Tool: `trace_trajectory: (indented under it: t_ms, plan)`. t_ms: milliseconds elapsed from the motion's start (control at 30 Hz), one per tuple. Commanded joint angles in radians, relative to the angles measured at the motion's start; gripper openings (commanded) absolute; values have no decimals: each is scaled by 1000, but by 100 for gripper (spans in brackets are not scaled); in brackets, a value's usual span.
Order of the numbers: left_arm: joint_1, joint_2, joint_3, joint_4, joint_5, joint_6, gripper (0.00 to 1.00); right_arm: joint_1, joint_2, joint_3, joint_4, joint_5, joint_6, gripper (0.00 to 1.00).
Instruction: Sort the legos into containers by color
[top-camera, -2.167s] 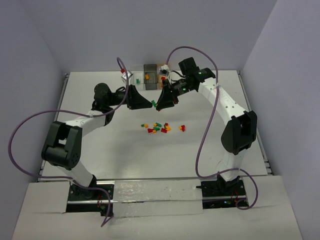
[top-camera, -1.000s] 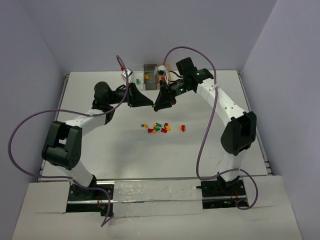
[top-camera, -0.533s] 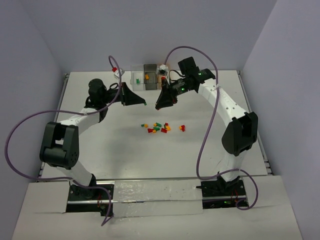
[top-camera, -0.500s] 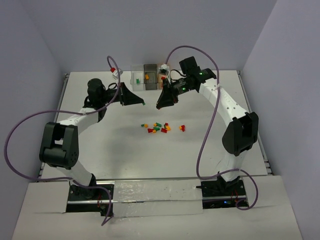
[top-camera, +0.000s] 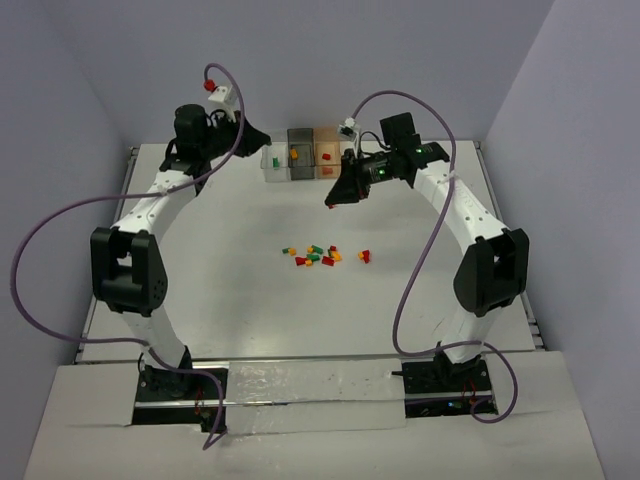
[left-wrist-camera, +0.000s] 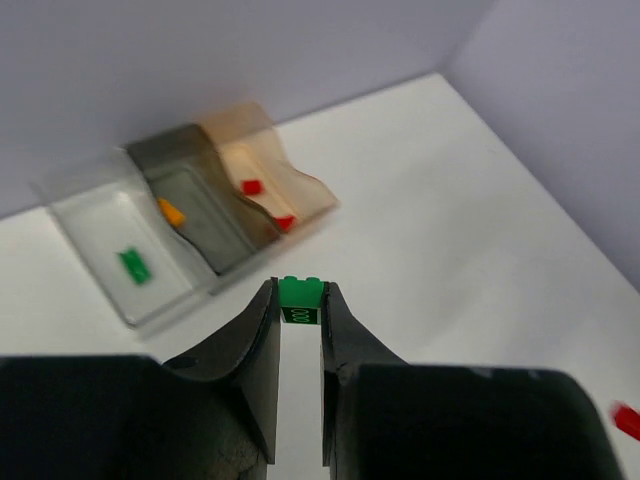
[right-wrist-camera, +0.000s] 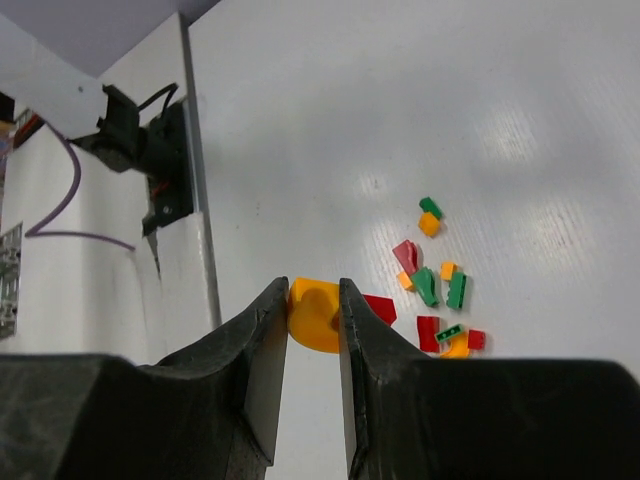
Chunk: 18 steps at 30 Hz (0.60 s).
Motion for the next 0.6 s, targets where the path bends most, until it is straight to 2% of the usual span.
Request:
trace_trajectory:
  t_ms: [0,233,567]
  plan:
    - [-9,120,120,-44,-271,92,0,-10,-92,-38,207,98,181,0]
    - [-25,317,283,-5,-322,98,0,-27,-94,-39,268,132,262,0]
    - [-25,468,425,-39,-321,92,1,-28,-107,-87,306,142,299,0]
